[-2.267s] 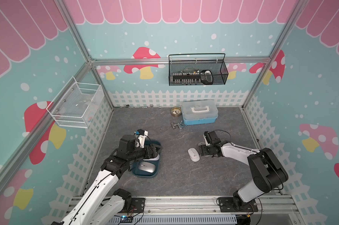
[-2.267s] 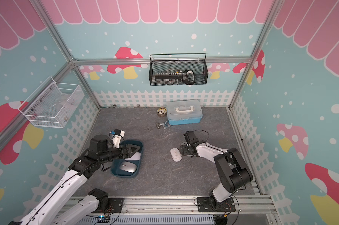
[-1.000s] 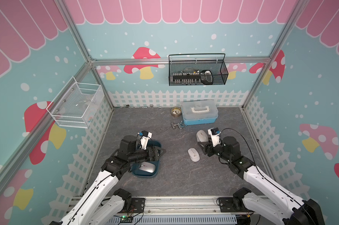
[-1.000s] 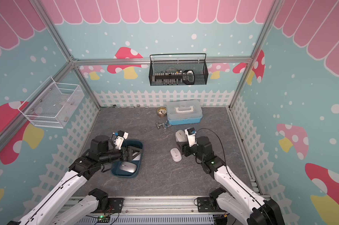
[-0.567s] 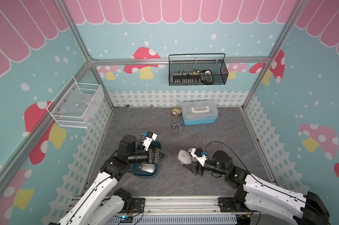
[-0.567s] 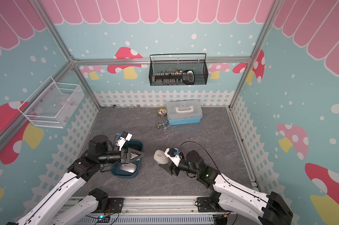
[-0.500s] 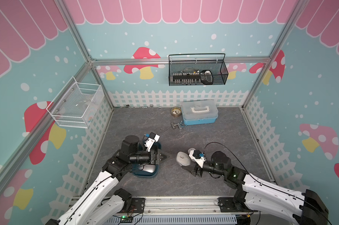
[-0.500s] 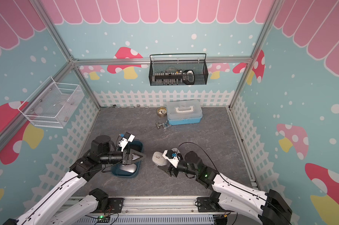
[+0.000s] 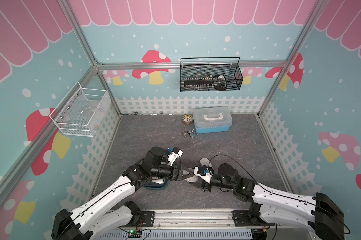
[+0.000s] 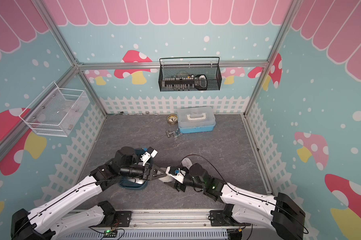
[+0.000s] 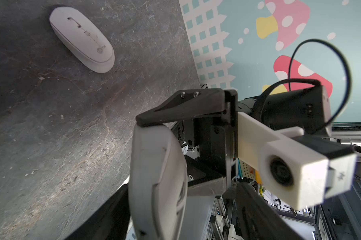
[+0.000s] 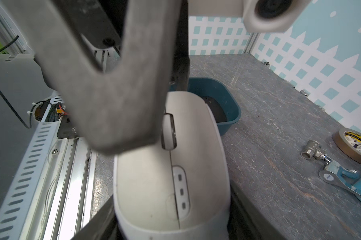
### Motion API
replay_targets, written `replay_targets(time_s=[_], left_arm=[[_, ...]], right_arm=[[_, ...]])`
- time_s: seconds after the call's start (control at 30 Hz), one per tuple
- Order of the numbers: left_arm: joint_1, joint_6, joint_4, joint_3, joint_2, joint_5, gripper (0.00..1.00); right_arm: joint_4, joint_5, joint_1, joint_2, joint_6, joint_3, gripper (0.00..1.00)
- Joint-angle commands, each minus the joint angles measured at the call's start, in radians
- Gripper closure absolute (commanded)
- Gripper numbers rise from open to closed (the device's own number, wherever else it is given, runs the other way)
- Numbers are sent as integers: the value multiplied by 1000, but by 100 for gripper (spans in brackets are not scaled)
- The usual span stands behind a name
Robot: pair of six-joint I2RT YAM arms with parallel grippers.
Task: Put the mouse in the storage box
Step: Pick up the mouse from the center of the board, then place the mouse in the storage box.
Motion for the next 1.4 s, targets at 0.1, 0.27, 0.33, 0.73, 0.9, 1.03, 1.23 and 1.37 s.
replay_targets(time_s=[0.1, 0.27, 0.33, 0.73, 0.9, 1.03, 1.23, 1.37], left_arm=[[-39, -30, 46, -19, 37, -48, 29], [-54, -43, 61, -21, 61, -71, 33], [-55, -49, 68, -24, 70, -73, 38], [-63, -68, 85, -39, 55, -117, 62], [-52, -63, 85, -57, 42, -143, 73], [5, -50, 79, -74, 16, -118, 75], [280, 84, -78, -34, -27, -8, 75], [509, 206, -191, -1, -22, 42, 74]], right_arm=[[40, 20, 10, 8, -28, 39, 68], [42, 25, 14, 21, -30, 41, 68], [42, 28, 13, 29, -33, 41, 68], [53, 26, 20, 58, -41, 50, 51], [37, 29, 20, 50, -51, 43, 24], [35, 84, 20, 23, -44, 22, 1], [33, 134, 21, -39, -18, -26, 1], [33, 145, 19, -29, -3, -25, 1]])
